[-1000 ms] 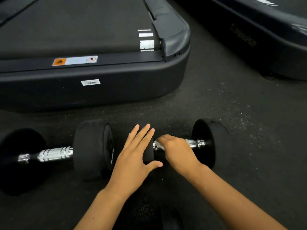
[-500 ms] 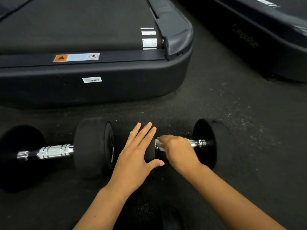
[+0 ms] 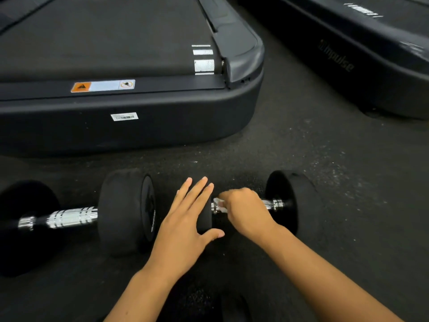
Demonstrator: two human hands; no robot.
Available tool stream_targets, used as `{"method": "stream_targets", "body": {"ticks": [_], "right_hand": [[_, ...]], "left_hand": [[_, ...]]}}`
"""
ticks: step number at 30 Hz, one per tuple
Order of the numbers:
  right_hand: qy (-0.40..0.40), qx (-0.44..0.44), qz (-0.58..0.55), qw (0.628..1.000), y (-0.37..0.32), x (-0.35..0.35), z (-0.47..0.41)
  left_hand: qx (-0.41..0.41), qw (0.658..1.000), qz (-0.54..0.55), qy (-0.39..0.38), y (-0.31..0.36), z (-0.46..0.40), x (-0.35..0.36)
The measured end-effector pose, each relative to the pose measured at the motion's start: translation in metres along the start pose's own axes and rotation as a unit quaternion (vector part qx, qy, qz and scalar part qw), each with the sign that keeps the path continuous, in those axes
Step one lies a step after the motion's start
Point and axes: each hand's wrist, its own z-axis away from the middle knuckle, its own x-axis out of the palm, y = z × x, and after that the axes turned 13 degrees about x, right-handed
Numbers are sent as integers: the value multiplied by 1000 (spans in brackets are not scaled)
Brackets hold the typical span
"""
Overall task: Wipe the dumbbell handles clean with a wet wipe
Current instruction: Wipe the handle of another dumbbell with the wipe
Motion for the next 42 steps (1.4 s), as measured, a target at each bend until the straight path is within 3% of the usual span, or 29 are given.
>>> {"method": "stream_targets", "body": {"ticks": [5,8,11,17,23,36,40,42], "right_hand": [[3,-55,-40,998,7,7,8],[-1,-14,-62,998,14,-1,-2],[-18,-35,-48,998,9,4,-7],[-161,4,-53,986,9,-17,-32],[-194,9,-47,980,6,-22,-40],[15,-153,45,987,17,18,4],[33,-118,-20,992,19,11,4],[40,-121,-1,992,10,16,6]], "left_hand": [[-2,1000,-3,-11,-1,-2,-1],[2,1000,-8,-11,-1,-1,-2],[0,1000,-12,-3,-3,-2,-1],[2,1000,-11,-7,-2,-2,0],[-1,1000,-5,-13,0,-2,-3],[-1,1000,-4,-9,0,-1,-1],[5,1000,0,-7,0,1,-2],[4,1000,1,2,-1,0,0]]}}
